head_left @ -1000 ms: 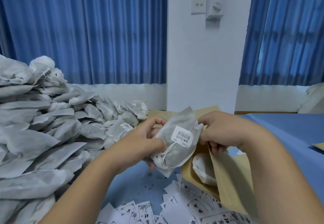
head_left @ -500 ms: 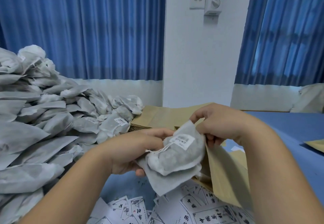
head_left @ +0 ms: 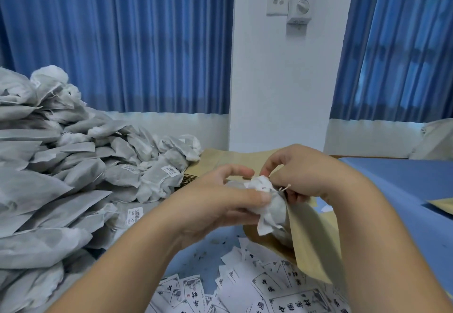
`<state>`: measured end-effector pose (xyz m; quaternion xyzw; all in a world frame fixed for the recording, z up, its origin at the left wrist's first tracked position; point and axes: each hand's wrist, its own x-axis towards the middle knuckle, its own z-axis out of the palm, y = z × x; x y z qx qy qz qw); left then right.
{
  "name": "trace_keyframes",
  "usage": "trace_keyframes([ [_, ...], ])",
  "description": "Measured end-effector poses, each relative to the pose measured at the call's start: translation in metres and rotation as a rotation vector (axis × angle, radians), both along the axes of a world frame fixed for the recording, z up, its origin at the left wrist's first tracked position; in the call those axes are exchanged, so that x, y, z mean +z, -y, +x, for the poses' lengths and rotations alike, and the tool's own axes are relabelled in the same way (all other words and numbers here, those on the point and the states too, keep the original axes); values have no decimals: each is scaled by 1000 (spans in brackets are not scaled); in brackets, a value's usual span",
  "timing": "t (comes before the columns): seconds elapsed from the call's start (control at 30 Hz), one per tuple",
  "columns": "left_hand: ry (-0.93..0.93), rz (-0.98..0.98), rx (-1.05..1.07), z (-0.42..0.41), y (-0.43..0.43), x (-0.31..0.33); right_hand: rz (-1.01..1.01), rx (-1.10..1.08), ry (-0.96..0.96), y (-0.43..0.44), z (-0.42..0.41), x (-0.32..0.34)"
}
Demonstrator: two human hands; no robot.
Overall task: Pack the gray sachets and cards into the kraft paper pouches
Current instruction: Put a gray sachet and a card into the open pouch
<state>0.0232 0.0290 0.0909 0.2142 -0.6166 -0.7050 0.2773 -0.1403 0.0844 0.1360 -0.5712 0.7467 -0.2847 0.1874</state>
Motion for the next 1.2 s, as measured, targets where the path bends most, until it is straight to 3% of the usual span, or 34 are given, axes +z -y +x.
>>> trace_keyframes([
  [0.27,243,-331,63,-14,-17,-12,-31,26,-11,-2,10,4],
  [0.4,416,-820,212,-24,-11,-26,-27,77,6,-2,21,5],
  [0.47,472,-917,235,-25,-8,-32,-23,96,21,-3,25,5],
  [0.53,444,-869,166,-27,-6,-35,-13,94,27,-3,28,6],
  [0.67,85,-444,-33,-22,-2,-34,-28,30,14,-3,26,7],
  [0.73,-19,-368,-39,-22,0,-33,-42,10,7,-3,24,7],
  [0.97,136,-347,-37,-25,-2,-41,8,30,-7,0,29,4],
  [1.07,172,-347,63,-15,10,-31,1,-5,-15,2,27,2],
  [1.1,244,-449,145,-10,18,-30,-5,-22,-30,2,26,2],
  [1.2,773,-1126,501,9,46,-36,-13,-66,-98,6,23,-2],
])
